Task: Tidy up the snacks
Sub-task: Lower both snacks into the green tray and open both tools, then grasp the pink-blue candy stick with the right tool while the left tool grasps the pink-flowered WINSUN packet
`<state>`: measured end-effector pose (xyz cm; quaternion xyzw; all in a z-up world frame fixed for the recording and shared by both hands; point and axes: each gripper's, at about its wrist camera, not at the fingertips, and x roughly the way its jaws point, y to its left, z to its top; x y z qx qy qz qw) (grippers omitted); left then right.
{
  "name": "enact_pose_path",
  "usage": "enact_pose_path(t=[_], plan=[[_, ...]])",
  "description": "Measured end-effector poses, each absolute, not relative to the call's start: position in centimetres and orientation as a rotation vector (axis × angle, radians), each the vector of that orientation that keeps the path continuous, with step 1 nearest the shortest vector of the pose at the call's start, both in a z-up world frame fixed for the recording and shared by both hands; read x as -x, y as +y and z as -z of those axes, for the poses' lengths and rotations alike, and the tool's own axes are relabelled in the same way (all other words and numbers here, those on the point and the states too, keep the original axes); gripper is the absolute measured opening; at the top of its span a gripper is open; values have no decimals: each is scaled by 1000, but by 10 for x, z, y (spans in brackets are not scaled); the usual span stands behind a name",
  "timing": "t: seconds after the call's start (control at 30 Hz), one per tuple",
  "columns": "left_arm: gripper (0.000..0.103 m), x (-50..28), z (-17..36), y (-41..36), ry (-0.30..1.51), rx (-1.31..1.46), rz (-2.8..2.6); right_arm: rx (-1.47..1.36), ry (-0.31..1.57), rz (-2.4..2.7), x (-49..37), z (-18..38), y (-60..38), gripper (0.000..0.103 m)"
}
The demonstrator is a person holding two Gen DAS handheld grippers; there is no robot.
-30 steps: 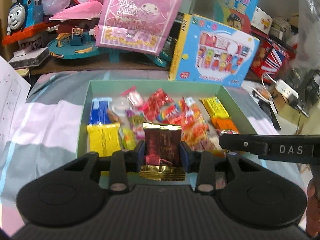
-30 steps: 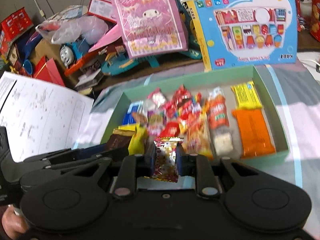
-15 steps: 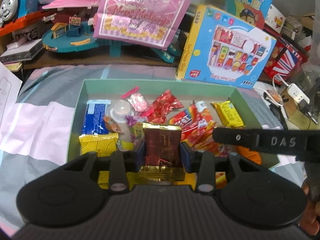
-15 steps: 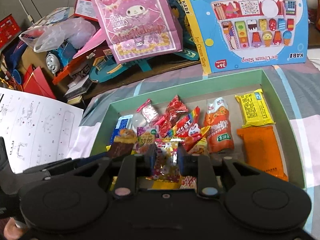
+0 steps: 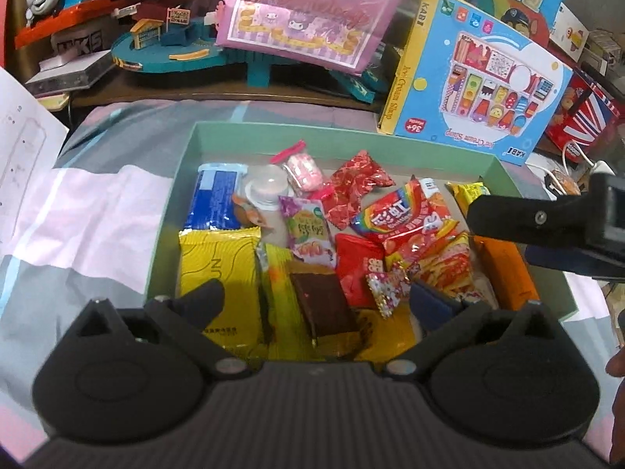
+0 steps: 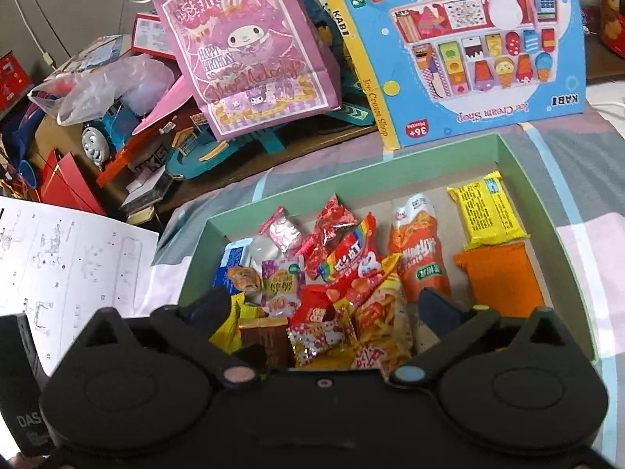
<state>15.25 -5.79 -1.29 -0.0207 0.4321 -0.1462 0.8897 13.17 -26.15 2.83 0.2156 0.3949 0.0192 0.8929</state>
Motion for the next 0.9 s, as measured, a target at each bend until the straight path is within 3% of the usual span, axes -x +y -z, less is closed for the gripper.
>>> enact_pose_path(t=[0.53,0.9], plan=[[103,-100,-9,-62,873,17,347,-438,797,-6,-72,-49,-274,103],[103,-66,34,-94,968,-99,440,-485,850,61,-26,-17,-314,103]])
